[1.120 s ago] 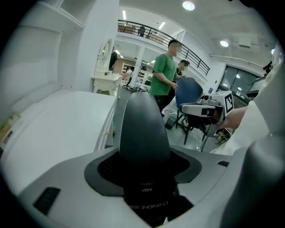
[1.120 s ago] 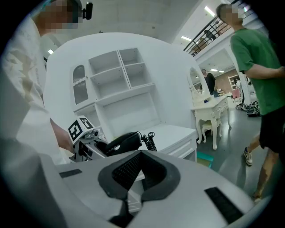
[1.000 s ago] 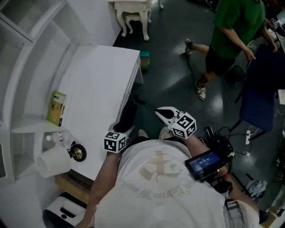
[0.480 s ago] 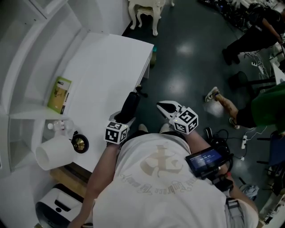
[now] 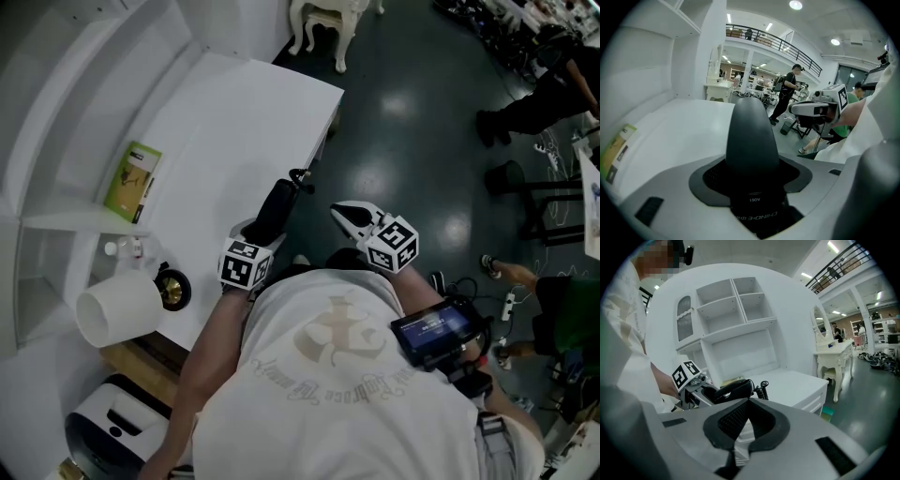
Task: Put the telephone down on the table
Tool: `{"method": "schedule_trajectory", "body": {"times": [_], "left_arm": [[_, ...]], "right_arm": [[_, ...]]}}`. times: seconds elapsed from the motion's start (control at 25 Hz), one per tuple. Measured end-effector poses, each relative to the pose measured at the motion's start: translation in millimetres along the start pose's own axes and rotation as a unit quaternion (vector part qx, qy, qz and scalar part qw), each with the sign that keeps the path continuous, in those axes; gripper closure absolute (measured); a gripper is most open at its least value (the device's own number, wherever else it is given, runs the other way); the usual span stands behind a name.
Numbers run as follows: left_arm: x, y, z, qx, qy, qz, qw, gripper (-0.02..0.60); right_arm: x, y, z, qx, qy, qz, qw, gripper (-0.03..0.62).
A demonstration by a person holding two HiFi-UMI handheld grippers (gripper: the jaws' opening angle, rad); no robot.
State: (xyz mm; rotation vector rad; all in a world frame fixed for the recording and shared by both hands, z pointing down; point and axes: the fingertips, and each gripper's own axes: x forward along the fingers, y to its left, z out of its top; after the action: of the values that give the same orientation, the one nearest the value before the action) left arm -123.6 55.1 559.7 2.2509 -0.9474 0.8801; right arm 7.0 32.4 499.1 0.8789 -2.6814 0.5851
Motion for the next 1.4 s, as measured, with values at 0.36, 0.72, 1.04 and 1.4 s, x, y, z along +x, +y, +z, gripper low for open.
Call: {"method": "schedule_trajectory", "body": {"times": [0.36,0.72,1.04,1.4], "left_arm": [[0.6,19.2,5.3,-0.007,0.0,0.018,0.9998,0.305],[14.6,36.8,25.5,-0.021,0.001,0.048,0.9986,0.305],[43.6,53.8,46.6,-0.033,0.011,0.059,0.9977,0.305],[50.2,57.6,52.1,-0.034,0.014,0.063,0.9973,0.305]], "right_arm": [[28.9,-4.3,9.6,-0.009,0.013,0.031,0.999,0.579],[57.2,-39.2,32.9,-0.027,0.02,0.076,0.997,0.579],[76.3,-82.3,51.3,-0.029,0.023,0.101,0.994,0.579],[76.4,-99.2,51.5,-0.024,0.017,0.092,0.995,0.579]]}}
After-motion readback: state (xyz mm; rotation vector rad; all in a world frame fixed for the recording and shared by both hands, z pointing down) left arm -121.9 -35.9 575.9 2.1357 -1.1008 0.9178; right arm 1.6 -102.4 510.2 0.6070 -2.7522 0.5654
